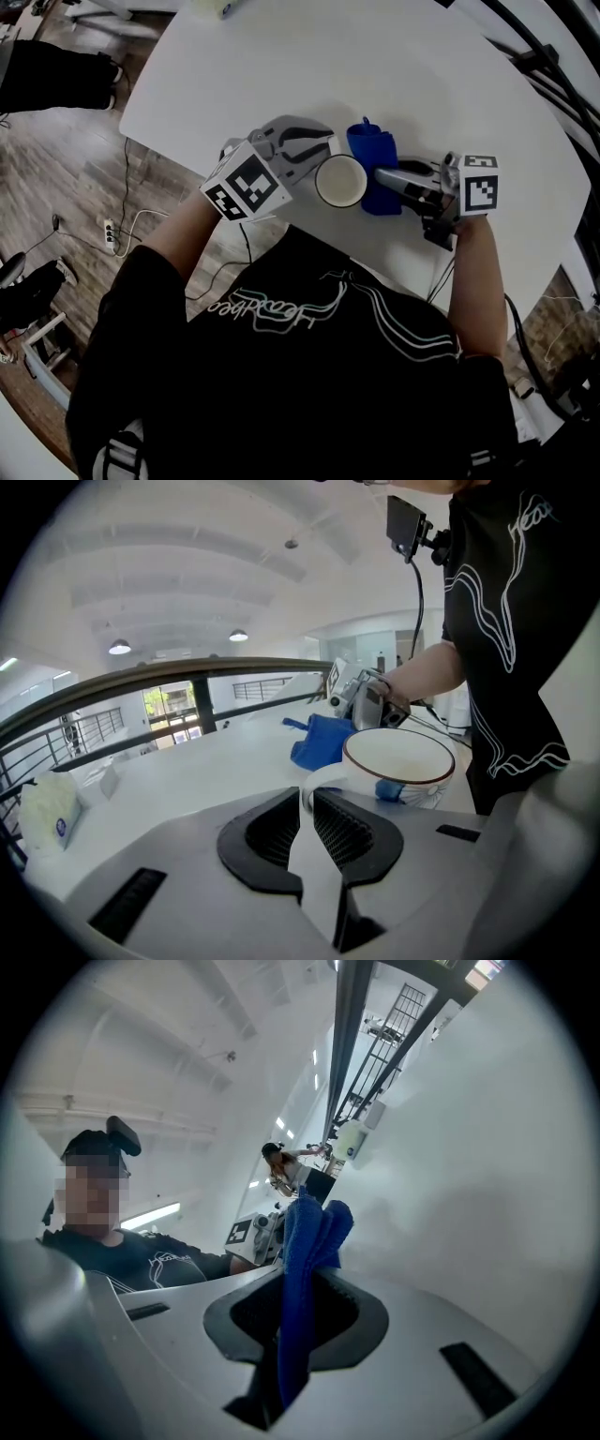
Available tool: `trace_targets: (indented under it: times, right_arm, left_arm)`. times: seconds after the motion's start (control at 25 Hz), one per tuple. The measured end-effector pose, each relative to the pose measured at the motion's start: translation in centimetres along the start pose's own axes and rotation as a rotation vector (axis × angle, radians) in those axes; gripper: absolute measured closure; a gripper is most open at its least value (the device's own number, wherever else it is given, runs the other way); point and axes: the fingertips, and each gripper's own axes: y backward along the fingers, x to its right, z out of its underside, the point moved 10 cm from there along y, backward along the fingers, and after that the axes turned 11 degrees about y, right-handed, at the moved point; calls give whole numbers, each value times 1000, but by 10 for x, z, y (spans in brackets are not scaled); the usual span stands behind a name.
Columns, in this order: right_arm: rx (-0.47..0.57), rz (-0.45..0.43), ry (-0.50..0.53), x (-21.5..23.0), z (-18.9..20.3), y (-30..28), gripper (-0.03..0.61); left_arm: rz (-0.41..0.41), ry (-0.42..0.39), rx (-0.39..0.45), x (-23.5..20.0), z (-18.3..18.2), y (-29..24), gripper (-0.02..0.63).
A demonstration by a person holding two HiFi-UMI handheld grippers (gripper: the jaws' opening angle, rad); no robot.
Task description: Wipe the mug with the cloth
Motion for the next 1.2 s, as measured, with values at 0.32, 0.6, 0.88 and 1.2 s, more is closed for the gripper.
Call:
trace_targets:
  times: [0.32,0.6,0.88,1.2]
  right_arm:
    - [-98,141,10,3,6,-8,531]
    - [-22,210,22,-11,1,3,531]
    - [139,392,175,-55,4,15,531]
    - [255,614,377,-177,37,-15,531]
  left_arm:
    - [4,-8,14,7,-4,-3,563]
    - [16,-19,-53,0,-3,-3,560]
    - [51,110,-28,-8,10,18,526]
    - [100,289,159,31,-8,107,558]
